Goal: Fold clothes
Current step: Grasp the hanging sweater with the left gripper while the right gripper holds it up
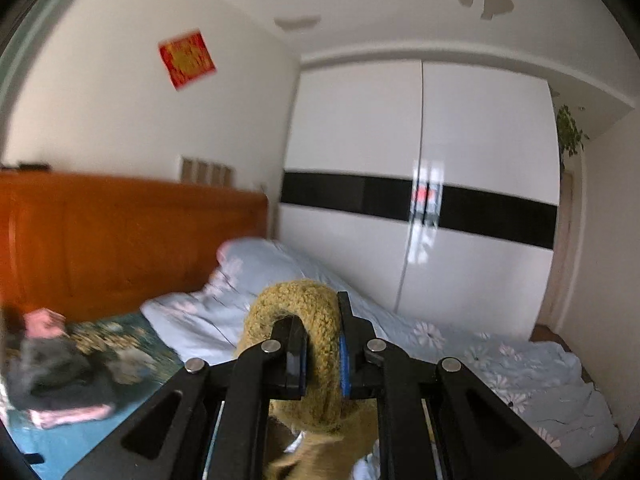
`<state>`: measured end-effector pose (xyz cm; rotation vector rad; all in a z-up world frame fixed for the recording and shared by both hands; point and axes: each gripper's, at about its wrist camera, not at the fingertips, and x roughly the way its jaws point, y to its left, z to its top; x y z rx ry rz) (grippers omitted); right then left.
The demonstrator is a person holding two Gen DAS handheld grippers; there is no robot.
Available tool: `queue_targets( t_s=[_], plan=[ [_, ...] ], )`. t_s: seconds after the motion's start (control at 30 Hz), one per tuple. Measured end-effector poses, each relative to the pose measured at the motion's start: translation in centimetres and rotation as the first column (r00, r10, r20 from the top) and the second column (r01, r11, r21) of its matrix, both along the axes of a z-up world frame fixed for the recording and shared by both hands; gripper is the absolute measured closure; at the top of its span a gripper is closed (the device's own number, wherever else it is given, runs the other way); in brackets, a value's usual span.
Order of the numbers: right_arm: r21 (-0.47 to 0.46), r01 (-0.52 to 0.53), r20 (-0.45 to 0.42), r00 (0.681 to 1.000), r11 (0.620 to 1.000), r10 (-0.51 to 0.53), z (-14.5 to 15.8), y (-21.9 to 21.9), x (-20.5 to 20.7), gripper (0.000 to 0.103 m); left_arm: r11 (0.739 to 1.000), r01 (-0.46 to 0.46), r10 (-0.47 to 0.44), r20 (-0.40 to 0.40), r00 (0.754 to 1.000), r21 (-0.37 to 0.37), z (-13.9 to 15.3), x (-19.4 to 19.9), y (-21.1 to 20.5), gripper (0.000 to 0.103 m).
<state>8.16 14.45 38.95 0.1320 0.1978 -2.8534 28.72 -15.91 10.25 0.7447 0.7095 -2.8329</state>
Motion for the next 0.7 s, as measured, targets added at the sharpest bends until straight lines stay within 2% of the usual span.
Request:
queue_targets(
  t_s=[0.2,0.27,0.33,0.4,0.47,0.57,0.7],
  plan=[
    [-0.073,-0.105,-0.076,0.992,0.992,0.099,5.1,1.9,11.2,0.091,1.000,-0.004,0.003,-0.096,0.995,-0.016,3.8,4.8,0.6,0.000],
    [-0.083,-0.131,-0.059,0.990,0.988,0.126,5.5,2.2,12.9,0.091,1.000,0.003,-0.005,-0.115,0.993,-0.015,4.5,6.2,0.8,0.000],
    [-0.059,-0.128,-0.012,0.992,0.990,0.127,4.4,2.2,13.8,0.090,1.000,0.024,-0.025,-0.118,0.993,-0.013,4.5,7.3,1.1,0.000],
    [-0.029,-0.131,0.078,0.988,0.991,0.133,1.8,1.9,13.5,0.090,0.999,0.044,-0.044,-0.099,0.994,-0.008,4.1,7.7,1.7,0.000],
    [-0.017,-0.155,0.209,0.966,0.988,0.155,-2.5,1.6,12.5,0.090,0.998,0.060,-0.060,-0.076,0.995,0.002,3.1,7.8,2.4,0.000],
    [-0.016,-0.154,0.386,0.911,0.988,0.149,-10.5,1.9,10.1,0.090,0.993,0.114,-0.114,-0.031,0.993,-0.010,1.5,7.1,4.8,0.000],
    [0.038,-0.087,0.570,0.820,0.995,0.050,-21.3,2.6,7.6,0.090,0.980,0.198,-0.197,0.035,0.980,-0.030,-0.7,6.0,8.3,0.000]
  ],
)
